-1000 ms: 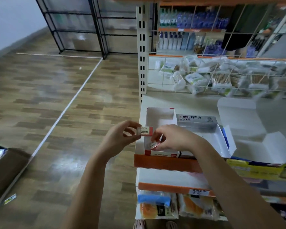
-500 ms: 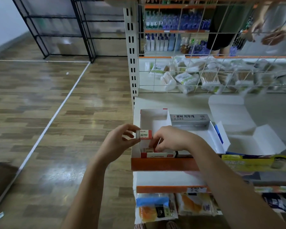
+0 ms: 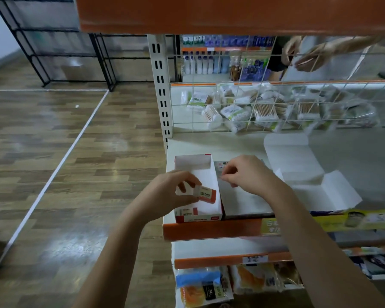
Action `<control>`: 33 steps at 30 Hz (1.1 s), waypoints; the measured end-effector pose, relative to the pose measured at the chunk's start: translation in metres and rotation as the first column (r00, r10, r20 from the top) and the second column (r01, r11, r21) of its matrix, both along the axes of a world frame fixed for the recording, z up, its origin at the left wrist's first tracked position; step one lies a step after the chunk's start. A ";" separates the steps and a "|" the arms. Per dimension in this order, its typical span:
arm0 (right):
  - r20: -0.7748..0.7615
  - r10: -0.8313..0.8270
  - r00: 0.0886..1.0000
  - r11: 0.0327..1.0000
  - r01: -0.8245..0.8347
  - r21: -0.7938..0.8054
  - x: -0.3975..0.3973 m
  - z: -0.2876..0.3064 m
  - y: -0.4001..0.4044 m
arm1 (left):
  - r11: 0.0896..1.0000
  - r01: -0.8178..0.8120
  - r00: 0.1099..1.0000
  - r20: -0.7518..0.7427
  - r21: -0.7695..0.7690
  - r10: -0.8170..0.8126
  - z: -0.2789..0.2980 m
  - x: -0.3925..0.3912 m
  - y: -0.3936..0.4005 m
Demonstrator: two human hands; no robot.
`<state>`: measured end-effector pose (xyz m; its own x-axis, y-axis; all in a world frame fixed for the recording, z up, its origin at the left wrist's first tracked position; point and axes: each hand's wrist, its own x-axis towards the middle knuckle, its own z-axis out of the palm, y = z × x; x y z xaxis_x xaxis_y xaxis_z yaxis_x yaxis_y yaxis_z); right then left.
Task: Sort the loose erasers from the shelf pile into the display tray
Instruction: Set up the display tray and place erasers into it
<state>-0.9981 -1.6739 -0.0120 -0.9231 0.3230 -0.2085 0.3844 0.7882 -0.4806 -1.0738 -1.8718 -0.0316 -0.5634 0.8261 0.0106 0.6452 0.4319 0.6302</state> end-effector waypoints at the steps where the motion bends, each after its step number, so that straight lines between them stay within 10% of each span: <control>1: 0.035 -0.004 0.999 1.000 0.004 0.002 -0.002 -0.003 0.001 | 0.999 0.012 1.000 -0.016 -0.047 -0.013 0.000 0.000 0.004; 33: 0.146 0.037 0.989 0.960 0.005 -0.279 -0.021 -0.017 0.008 | 0.884 0.073 0.997 0.013 -0.462 -0.076 -0.008 0.002 0.043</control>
